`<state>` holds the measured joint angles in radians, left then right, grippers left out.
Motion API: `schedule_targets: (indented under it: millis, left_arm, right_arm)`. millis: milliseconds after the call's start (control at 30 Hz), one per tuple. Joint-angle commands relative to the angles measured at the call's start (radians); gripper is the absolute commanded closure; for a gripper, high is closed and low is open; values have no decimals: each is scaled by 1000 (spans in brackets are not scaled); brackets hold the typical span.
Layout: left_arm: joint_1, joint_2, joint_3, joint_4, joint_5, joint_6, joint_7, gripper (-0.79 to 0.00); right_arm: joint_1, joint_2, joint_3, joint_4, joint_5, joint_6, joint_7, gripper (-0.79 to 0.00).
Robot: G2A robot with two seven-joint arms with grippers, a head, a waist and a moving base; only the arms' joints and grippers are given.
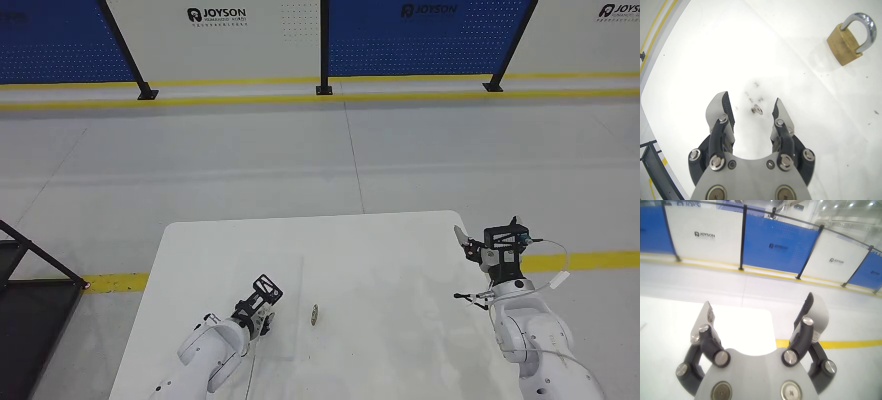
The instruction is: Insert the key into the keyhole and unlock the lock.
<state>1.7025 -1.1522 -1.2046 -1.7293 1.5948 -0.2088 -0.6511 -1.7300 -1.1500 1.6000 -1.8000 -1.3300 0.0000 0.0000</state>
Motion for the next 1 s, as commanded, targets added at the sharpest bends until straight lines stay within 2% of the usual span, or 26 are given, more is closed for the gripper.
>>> schedule_targets:
  millis: [0, 200, 600, 700, 967]
  left_arm:
    - [-4, -1, 2, 5, -3, 1, -1, -422]
    - [-6, -1, 1, 7, -4, 1, -1, -419]
    - [-4, 0, -8, 5, -4, -4, -6, -332]
    - [-3, 1, -8, 5, -3, -5, -5, -286]
    - [0, 1, -10, 2, 1, -7, -6, -240]
  right_arm:
    - [0, 0, 0, 0, 0, 0, 0, -785]
    - [0, 0, 0, 0, 0, 0, 0, -785]
    - [0, 0, 0, 0, 0, 0, 0, -785]
    - [0, 0, 0, 0, 0, 0, 0, -785]
    - [0, 0, 0, 0, 0, 0, 0, -785]
